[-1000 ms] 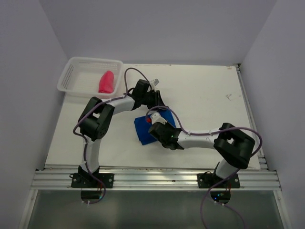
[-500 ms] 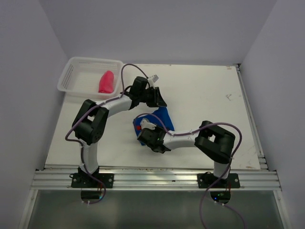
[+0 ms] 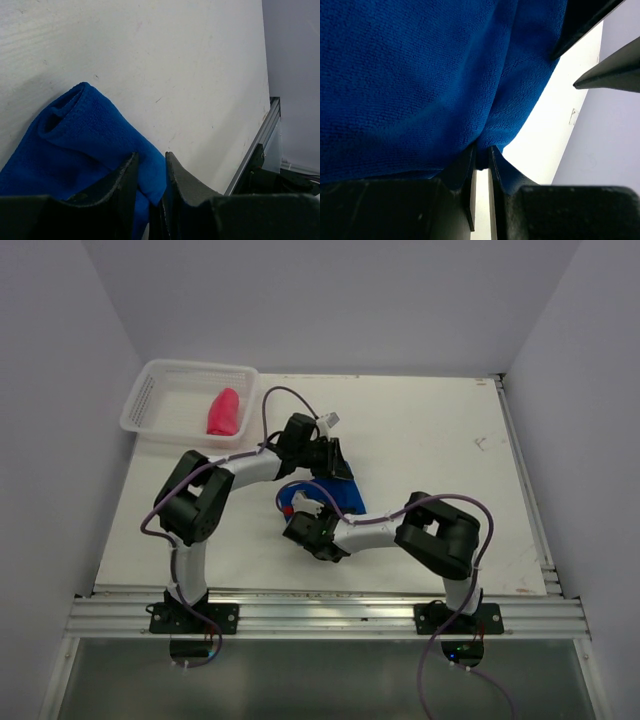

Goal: Roll the towels
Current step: Roll the towel

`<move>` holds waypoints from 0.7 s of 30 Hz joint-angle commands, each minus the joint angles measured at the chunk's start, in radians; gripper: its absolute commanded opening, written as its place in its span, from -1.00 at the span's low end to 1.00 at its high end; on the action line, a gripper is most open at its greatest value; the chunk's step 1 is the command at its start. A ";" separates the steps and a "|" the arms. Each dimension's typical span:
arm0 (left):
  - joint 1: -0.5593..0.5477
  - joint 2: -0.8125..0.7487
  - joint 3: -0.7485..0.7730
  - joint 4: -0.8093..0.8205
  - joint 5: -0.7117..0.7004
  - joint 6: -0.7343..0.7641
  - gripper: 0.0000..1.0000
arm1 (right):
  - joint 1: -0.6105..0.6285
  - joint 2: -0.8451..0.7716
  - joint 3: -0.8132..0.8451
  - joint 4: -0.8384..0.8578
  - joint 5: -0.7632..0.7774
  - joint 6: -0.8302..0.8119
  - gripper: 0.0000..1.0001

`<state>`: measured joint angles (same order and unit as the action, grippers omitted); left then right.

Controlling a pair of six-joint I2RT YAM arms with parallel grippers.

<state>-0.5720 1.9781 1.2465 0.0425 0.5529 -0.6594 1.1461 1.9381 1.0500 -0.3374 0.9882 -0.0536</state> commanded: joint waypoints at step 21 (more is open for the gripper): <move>-0.023 -0.065 -0.059 0.148 0.116 -0.063 -0.37 | 0.001 0.055 0.045 -0.037 -0.023 0.008 -1.00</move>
<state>-0.5877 1.9537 1.2018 0.1047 0.6231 -0.6964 1.1496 1.9663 1.0763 -0.3630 1.0050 -0.0608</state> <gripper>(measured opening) 0.316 0.131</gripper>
